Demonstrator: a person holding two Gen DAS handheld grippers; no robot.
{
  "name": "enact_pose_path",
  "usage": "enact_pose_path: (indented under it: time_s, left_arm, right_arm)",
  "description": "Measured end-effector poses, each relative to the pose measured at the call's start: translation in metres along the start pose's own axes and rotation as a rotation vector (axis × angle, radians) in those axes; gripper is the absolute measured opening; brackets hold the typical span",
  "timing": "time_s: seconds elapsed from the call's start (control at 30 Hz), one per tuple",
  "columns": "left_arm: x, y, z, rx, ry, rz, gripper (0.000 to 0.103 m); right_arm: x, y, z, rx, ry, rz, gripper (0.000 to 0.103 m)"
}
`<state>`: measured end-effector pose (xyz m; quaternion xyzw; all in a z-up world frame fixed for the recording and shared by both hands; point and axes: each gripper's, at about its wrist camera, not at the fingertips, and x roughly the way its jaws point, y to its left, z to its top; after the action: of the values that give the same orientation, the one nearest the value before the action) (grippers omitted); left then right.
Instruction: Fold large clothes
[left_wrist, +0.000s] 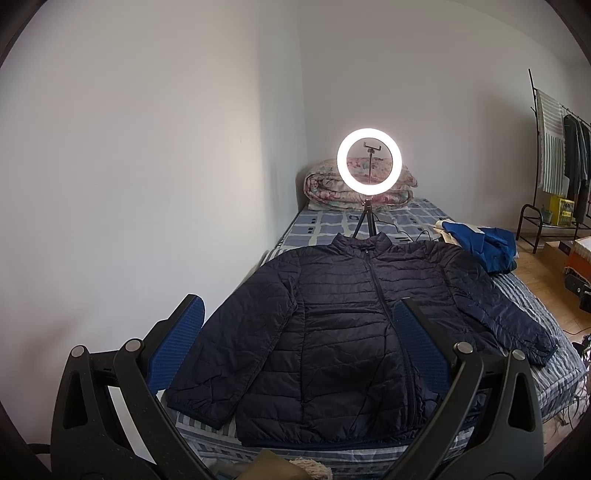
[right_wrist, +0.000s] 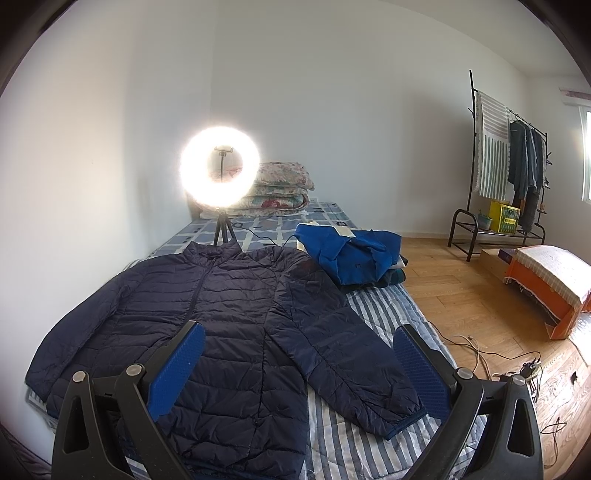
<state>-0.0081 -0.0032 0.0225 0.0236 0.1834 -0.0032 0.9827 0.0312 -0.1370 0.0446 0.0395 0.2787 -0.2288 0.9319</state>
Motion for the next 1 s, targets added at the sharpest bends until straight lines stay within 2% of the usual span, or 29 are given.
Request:
enact_pose_path:
  time_s: [1.0]
  left_arm:
    - [0.012, 0.011, -0.015, 0.003, 0.016, 0.032, 0.103]
  right_arm:
    - [0.012, 0.02, -0.007, -0.027, 0.0, 0.032, 0.103]
